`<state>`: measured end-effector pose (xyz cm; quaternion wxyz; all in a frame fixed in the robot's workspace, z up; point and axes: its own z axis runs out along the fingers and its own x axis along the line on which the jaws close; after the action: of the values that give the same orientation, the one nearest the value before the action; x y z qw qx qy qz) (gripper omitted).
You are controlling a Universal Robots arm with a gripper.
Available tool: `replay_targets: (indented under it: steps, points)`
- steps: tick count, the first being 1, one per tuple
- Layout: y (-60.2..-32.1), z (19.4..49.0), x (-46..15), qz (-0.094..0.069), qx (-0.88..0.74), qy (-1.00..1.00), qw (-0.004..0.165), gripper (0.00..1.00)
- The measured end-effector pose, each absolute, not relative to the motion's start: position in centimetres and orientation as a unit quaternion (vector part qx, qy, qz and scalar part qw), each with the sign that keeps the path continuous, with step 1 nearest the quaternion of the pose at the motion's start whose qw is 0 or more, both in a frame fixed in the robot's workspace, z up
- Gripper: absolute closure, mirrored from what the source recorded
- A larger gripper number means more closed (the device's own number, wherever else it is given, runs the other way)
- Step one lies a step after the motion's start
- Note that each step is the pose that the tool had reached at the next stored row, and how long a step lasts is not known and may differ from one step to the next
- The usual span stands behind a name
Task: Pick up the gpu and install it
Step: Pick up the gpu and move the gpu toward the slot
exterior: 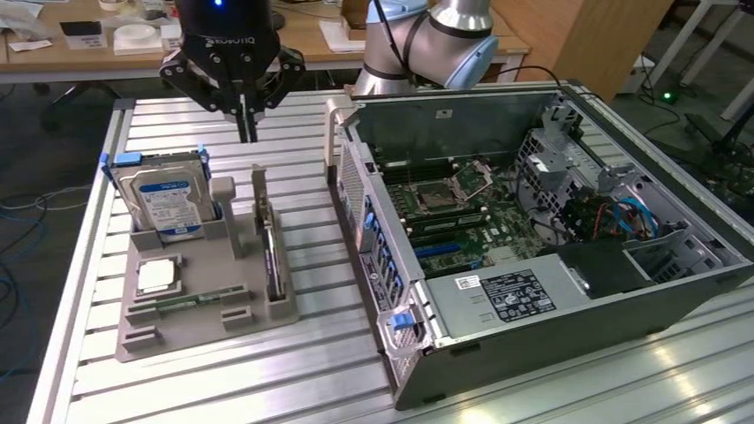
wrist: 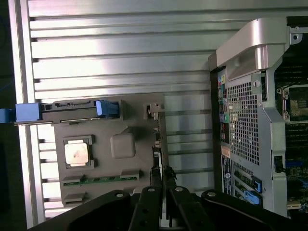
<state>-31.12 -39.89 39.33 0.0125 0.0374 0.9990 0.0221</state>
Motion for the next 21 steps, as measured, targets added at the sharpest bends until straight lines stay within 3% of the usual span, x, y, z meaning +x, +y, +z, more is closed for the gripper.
replay_targets:
  steps: [5,7,10,13,14,21]
  points:
    - [-39.89,39.33,-31.12,0.022,0.037,0.999,0.013,0.65]
    - [-39.89,39.33,-31.12,0.022,0.037,0.999,0.012,0.65]
    - [-39.88,39.33,-31.12,0.022,0.037,0.999,0.012,0.47]
    - [-39.88,39.19,-31.13,0.022,0.033,0.999,0.012,0.42]
    - [-39.9,39.1,-31.14,0.022,0.029,0.999,0.012,0.35]
    - [-40.6,38.35,-31.13,0.022,0.016,1.0,0.008,0.35]
